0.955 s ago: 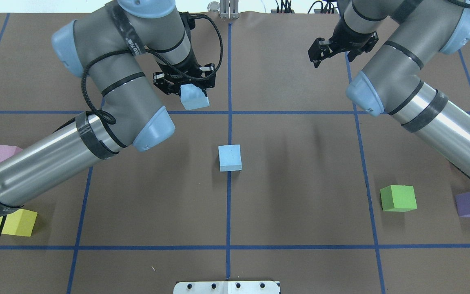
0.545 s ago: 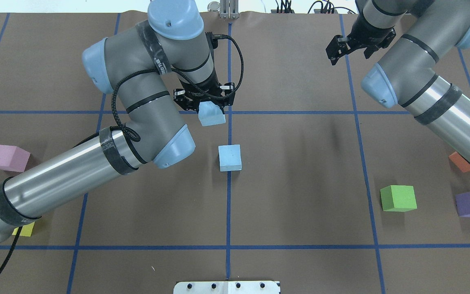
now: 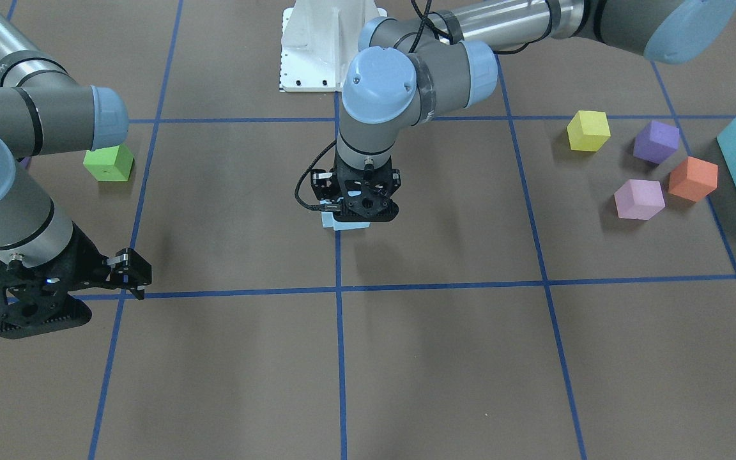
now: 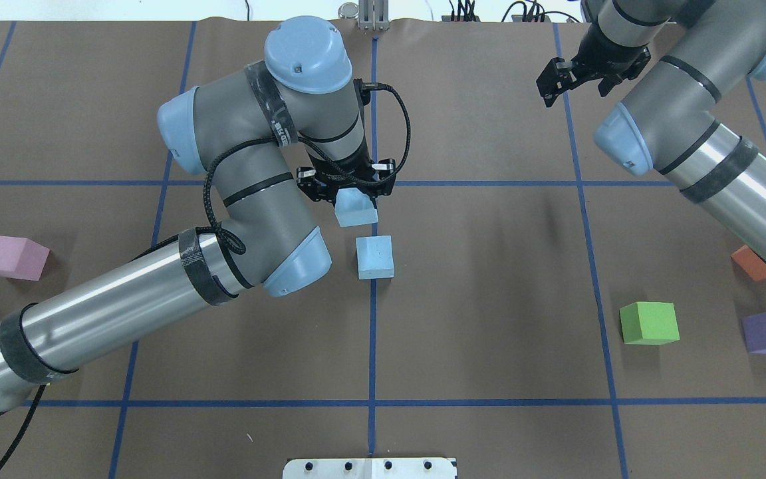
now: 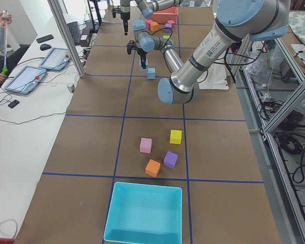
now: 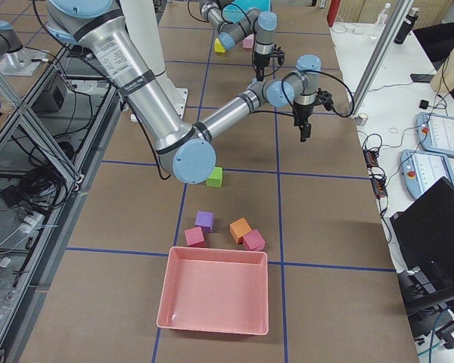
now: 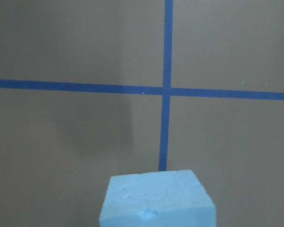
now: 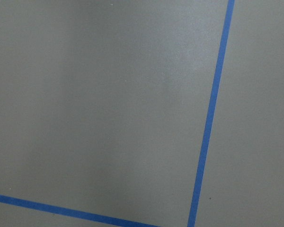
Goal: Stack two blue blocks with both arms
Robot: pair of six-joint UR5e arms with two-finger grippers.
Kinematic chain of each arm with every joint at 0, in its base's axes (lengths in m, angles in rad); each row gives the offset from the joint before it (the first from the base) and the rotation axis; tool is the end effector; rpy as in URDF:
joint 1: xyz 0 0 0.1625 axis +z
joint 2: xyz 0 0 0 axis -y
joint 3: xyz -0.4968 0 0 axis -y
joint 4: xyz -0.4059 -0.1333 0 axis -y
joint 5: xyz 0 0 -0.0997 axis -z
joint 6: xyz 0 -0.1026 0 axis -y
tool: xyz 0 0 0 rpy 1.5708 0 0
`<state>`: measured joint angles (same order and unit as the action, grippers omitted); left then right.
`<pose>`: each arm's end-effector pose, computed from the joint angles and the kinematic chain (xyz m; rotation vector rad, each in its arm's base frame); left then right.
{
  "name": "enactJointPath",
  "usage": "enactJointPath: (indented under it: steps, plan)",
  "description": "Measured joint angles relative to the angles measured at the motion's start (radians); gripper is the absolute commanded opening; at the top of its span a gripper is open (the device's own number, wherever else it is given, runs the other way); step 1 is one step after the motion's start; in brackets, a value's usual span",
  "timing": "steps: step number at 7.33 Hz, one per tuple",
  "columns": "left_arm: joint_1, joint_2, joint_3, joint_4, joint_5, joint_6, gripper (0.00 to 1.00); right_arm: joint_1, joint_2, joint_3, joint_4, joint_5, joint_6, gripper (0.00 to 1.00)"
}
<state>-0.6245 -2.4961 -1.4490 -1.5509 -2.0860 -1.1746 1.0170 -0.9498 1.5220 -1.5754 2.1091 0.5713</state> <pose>0.6106 -0.5421 0.1621 -0.0519 0.9051 -0.0107 -0.3320 -0.6903 0.3674 0.1890 -0.7381 -0.1361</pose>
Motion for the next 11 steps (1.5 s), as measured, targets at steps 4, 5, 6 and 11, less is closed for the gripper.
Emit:
enactJointPath:
  steps: [4,5,6,11]
  plan:
    - [0.043,0.004,0.000,0.000,0.000,-0.044,0.48,-0.001,0.001,0.001,0.000,0.000,-0.002,1.00]
    - [0.050,0.006,-0.001,0.000,0.001,-0.053,0.48,-0.001,0.001,0.001,0.000,0.000,-0.003,1.00]
    - [0.056,0.007,-0.001,0.000,0.001,-0.063,0.49,-0.001,0.002,0.001,0.001,0.000,-0.003,1.00]
    - [0.065,0.009,-0.005,-0.031,0.010,-0.070,0.99,-0.001,0.002,0.003,0.002,0.000,-0.001,1.00]
